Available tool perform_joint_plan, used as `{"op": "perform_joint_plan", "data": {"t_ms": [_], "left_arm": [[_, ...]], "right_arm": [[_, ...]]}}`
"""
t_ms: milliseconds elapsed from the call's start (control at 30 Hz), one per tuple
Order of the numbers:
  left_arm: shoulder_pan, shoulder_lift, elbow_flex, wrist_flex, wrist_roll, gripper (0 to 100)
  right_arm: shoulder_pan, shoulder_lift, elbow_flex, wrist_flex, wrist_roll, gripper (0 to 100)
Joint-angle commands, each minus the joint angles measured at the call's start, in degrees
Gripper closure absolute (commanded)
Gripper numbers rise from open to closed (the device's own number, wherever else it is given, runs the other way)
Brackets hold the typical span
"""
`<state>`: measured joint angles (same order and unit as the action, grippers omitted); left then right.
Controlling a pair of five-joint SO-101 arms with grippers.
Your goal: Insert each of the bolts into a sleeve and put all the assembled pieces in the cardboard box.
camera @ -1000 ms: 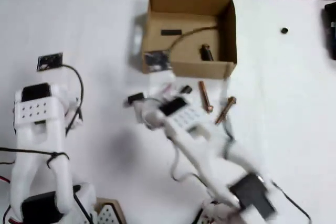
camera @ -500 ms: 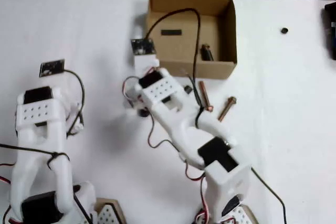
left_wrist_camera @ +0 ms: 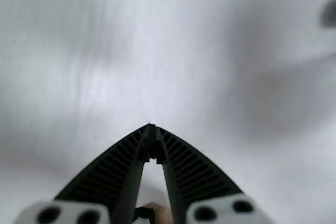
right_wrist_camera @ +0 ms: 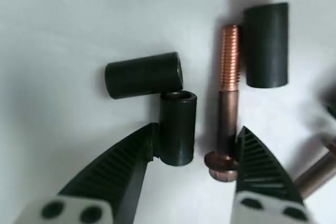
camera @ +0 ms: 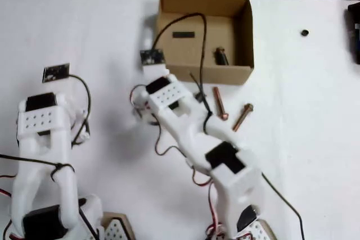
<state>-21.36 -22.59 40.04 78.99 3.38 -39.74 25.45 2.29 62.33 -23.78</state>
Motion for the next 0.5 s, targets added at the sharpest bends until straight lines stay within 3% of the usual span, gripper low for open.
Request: {"op": "perform_joint_plan", "data": {"t_ms": [0,300,467], "left_arm": [[-0.3,-0.1,-0.4,0.6,-0.4,98],[-0.3,-0.1,-0.1,0.7,-0.4,98],[-0.2,-0.1,-0.1,1.5,-0.5,98]], "right_arm": [[0.3,2.2,-3.3,-0.5,-0.1,76.2],[0.0,-0.3,-9.3,2.7,4.2,85.1],[0.8,-1.3,-9.5,2.7,5.9,79.1]]}}
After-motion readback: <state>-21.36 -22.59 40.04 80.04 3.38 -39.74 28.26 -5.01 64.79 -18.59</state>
